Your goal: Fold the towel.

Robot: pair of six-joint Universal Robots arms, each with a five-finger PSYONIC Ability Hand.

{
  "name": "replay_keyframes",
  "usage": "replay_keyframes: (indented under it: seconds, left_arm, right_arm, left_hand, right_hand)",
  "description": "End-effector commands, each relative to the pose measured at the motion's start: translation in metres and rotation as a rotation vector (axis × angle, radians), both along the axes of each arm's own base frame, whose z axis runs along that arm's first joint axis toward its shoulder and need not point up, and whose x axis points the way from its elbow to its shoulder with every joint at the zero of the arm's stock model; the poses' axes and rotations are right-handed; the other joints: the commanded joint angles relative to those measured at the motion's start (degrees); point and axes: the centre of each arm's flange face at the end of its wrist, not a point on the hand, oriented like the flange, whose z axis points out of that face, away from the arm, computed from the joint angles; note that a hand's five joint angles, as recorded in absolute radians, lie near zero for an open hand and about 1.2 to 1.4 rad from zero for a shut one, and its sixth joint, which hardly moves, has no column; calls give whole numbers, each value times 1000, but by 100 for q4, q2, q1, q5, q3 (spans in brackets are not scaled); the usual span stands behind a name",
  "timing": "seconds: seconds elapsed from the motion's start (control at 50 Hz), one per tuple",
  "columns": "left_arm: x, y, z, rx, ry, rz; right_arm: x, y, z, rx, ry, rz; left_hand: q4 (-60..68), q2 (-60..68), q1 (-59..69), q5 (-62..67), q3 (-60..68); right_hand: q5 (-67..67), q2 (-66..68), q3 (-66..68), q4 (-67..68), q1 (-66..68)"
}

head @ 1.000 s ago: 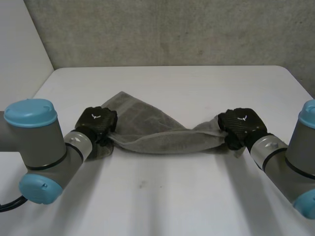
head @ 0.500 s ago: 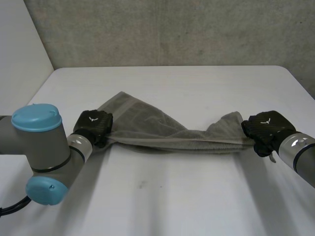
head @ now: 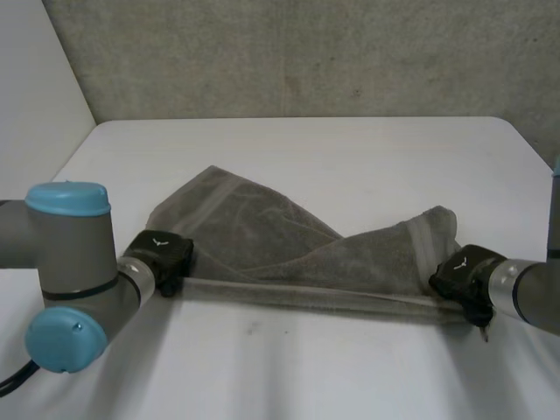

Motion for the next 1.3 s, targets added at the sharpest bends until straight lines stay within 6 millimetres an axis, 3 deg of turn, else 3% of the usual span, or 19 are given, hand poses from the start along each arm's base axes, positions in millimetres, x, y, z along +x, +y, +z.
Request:
replay_keyframes:
  seconds: [0.02, 0.1, 0.12, 0.14, 0.16, 0.18, 0.2, 0.22, 0.26, 0.36, 0.48, 0.54, 0.62, 0.66, 0.72, 0.76, 0.82, 1.08, 1.3]
  left_arm:
    - [-6, -51, 24, -218, -58, -40]
    - [-23, -94, 78, -545, 52, -46]
    - [-29, -107, 106, -699, 109, -66]
    - [-29, -107, 106, -701, 110, -66]
    - [-35, -115, 135, -853, 166, -90]
    - [-35, -115, 135, -855, 167, -90]
    - [-37, -118, 165, -1002, 221, -106]
    - [-38, -117, 192, -1125, 276, -116]
    - [-37, -114, 215, -1228, 330, -116]
    - [-31, -106, 241, -1289, 461, -117]
    - [-26, -107, 214, -1184, 456, -113]
    - [-13, -105, 149, -985, 385, -82]
    - [-6, -95, 107, -844, 343, -67]
    - [-2, -79, 65, -697, 289, -62]
    - [0, -70, 42, -622, 244, -66]
    - [5, -50, 5, -491, 129, -93]
    - [10, -30, -16, -383, 19, -127]
    - [18, -27, -18, -342, -47, -126]
    - [25, -43, -17, -404, -38, -92]
  right_arm:
    - [36, -56, 33, -256, -62, 8]
    - [48, -94, 76, -502, -154, -38]
    - [51, -112, 106, -662, -214, -62]
    - [55, -125, 144, -853, -295, -79]
    - [55, -125, 145, -854, -296, -79]
    - [56, -129, 175, -998, -365, -91]
    - [56, -128, 210, -1172, -449, -91]
    - [56, -127, 211, -1174, -450, -91]
    - [52, -113, 254, -1379, -544, -94]
    - [51, -106, 236, -1292, -523, -90]
    - [57, -99, 192, -1112, -478, -72]
    - [56, -89, 139, -923, -420, -43]
    - [53, -80, 100, -781, -379, -28]
    - [53, -68, 56, -631, -347, -9]
    - [50, -56, 14, -485, -307, -4]
    - [49, -49, 0, -421, -290, -7]
    - [44, -34, -19, -302, -239, -10]
    - [29, -9, 3, -202, -357, -45]
    - [4, -27, 12, -158, -506, -156]
  left_hand:
    - [1029, 1025, 1320, 1124, 1036]
    - [1029, 1025, 1320, 1124, 1036]
    - [1029, 1025, 1320, 1124, 1036]
    - [1029, 1025, 1320, 1124, 1036]
    - [1029, 1025, 1320, 1124, 1036]
    - [1029, 1025, 1320, 1124, 1036]
    - [1029, 1025, 1320, 1124, 1036]
    - [1029, 1025, 1320, 1124, 1036]
    - [1029, 1025, 1320, 1124, 1036]
    - [1029, 1025, 1320, 1124, 1036]
    - [1029, 1025, 1320, 1124, 1036]
    - [1029, 1025, 1320, 1124, 1036]
    - [1029, 1025, 1320, 1124, 1036]
    - [1029, 1025, 1320, 1124, 1036]
    - [1029, 1025, 1320, 1124, 1036]
    - [1029, 1025, 1320, 1124, 1036]
    - [1029, 1025, 1320, 1124, 1036]
    - [393, 389, 684, 488, 400]
    - [-380, -385, -89, -285, -374]
  right_hand:
    - [1361, 1249, 1202, 1157, 2454]
    - [1361, 1249, 1202, 1157, 2454]
    - [1361, 1249, 1202, 1157, 2454]
    - [1361, 1249, 1202, 1157, 2454]
    - [1361, 1249, 1202, 1157, 2454]
    - [1361, 1249, 1202, 1157, 2454]
    - [1361, 1249, 1202, 1157, 2454]
    - [1361, 1249, 1202, 1157, 2454]
    - [1361, 1249, 1202, 1157, 2454]
    - [1361, 1249, 1202, 1157, 2454]
    - [1361, 1249, 1202, 1157, 2454]
    - [1361, 1249, 1202, 1157, 2454]
    - [1361, 1249, 1202, 1157, 2454]
    - [1361, 1249, 1202, 1157, 2454]
    - [1361, 1249, 1202, 1157, 2454]
    - [1361, 1249, 1202, 1157, 2454]
    - [1361, 1249, 1202, 1157, 2454]
    - [1361, 1249, 1202, 1157, 2454]
    - [1361, 1249, 1202, 1157, 2454]
